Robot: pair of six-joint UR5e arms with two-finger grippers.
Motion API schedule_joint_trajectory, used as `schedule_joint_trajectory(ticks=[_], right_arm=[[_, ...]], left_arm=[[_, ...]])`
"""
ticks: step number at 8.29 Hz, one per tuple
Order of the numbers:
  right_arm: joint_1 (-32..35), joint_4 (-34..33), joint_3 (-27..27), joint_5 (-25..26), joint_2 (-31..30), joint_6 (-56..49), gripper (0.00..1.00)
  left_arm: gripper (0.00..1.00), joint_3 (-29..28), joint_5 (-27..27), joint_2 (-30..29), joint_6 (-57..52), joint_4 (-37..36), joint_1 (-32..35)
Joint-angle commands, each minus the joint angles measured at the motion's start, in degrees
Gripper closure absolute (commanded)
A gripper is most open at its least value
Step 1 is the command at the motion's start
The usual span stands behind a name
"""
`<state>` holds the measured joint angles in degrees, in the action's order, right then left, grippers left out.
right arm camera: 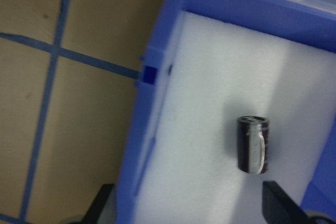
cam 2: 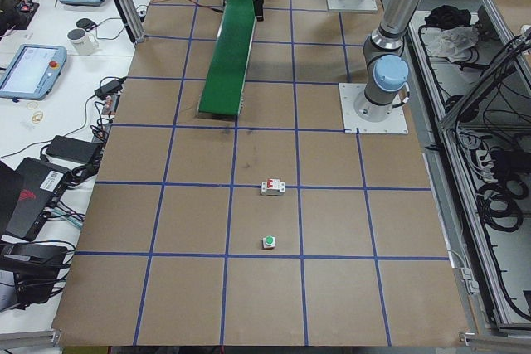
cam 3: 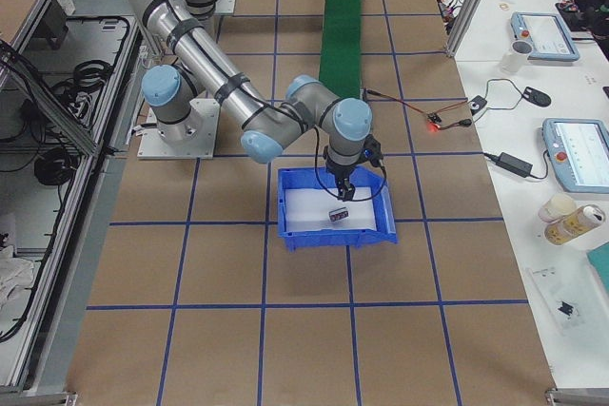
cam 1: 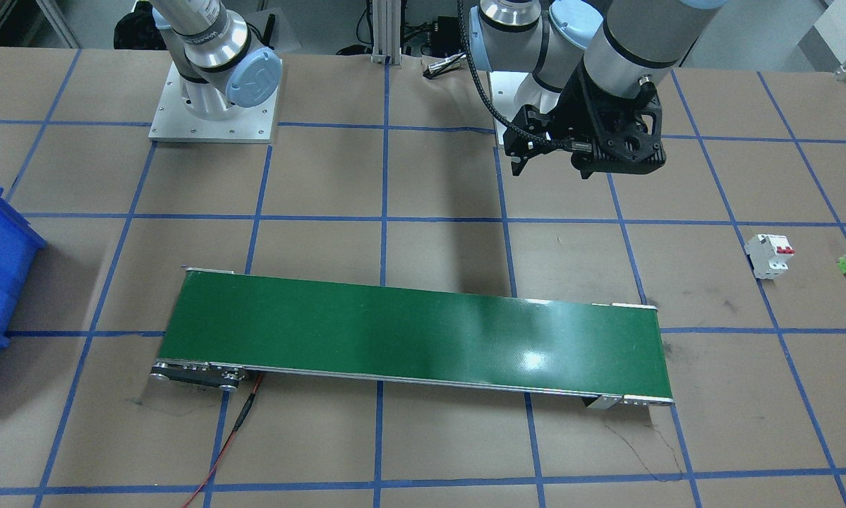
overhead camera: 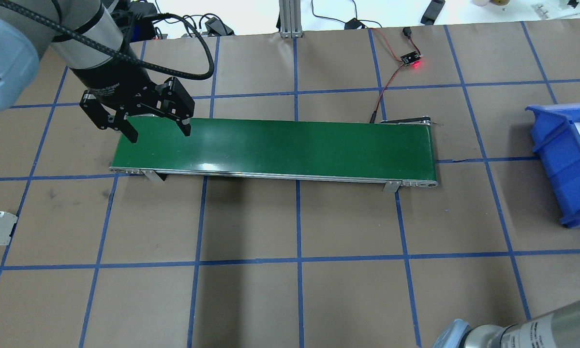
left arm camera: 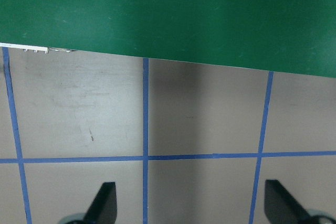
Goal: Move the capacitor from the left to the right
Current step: 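Open the right gripper and raise it away from the bin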
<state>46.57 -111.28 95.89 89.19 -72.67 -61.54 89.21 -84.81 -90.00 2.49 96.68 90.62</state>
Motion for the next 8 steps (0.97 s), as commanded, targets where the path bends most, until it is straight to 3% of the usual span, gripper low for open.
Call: schedule_joint_trajectory(ticks=[1, 4, 8], right_arm=[[8.41, 10.36, -0.62, -1.82, -9.56, 9.94, 0.00], [23.42, 20.02, -3.68, 0.71, -15.20, 32.12, 0.00], [42.78, 22.15, -4.31, 2.31, -17.41, 57.89, 0.00]], left_arm=[[0.00, 0.00, 0.09, -0.09, 0.05, 0.00, 0.00], [0.00, -0.09, 0.00, -0.09, -0.03, 0.00, 0.00], [0.00, -0.35, -0.35, -0.09, -1.79, 0.00, -0.09]])
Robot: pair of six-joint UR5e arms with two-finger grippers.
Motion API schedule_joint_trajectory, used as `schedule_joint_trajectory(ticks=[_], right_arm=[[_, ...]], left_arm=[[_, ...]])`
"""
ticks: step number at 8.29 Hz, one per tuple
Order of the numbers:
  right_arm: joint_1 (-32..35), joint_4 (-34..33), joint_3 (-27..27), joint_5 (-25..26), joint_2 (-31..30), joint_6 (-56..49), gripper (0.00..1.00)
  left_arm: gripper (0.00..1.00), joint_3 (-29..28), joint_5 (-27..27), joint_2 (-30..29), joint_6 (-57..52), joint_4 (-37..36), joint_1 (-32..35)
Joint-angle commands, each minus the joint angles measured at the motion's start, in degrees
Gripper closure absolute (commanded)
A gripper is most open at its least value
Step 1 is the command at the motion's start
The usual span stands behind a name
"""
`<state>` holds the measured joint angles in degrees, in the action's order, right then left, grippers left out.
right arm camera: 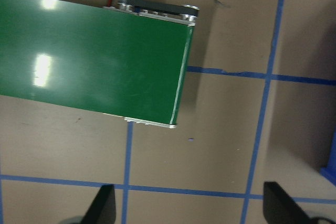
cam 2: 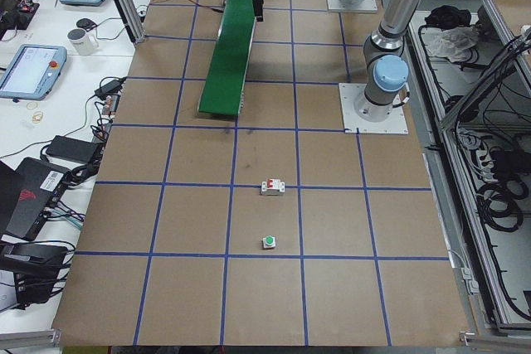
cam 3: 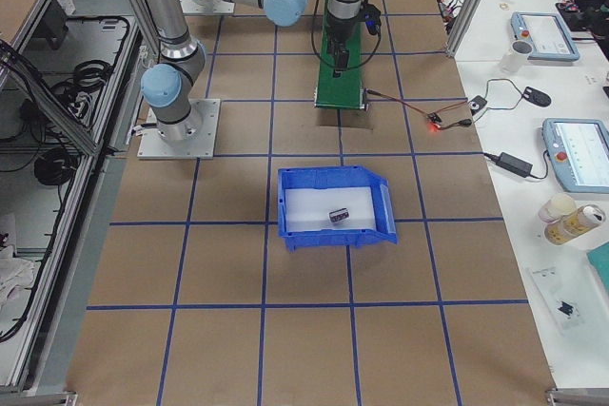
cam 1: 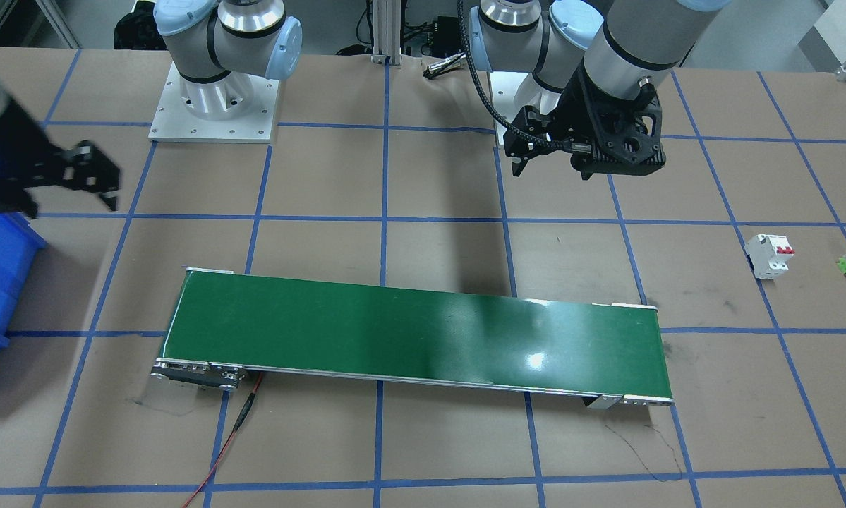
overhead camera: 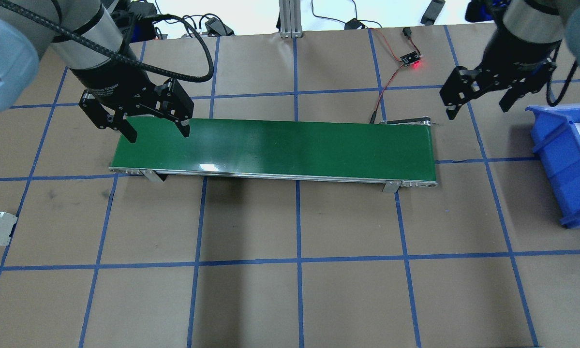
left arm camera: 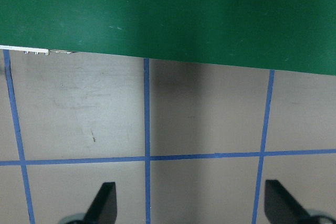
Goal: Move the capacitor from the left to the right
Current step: 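Open the right gripper and raise it away from the bin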
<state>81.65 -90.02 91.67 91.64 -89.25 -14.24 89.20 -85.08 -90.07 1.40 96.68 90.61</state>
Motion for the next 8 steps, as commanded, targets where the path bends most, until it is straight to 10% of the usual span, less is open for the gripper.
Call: schedule_joint_trajectory(ticks=[1, 8], right_arm=[[10.00, 0.98, -0.09, -0.06, -0.84, 12.29, 0.00], [10.20, 1.16, -0.09, 0.47, -0.75, 12.04, 0.00]], left_arm=[[0.00, -0.17, -0.09, -0.20, -0.70, 0.00, -0.17], [0.00, -0.26, 0.00, -0.11, -0.70, 0.00, -0.17]])
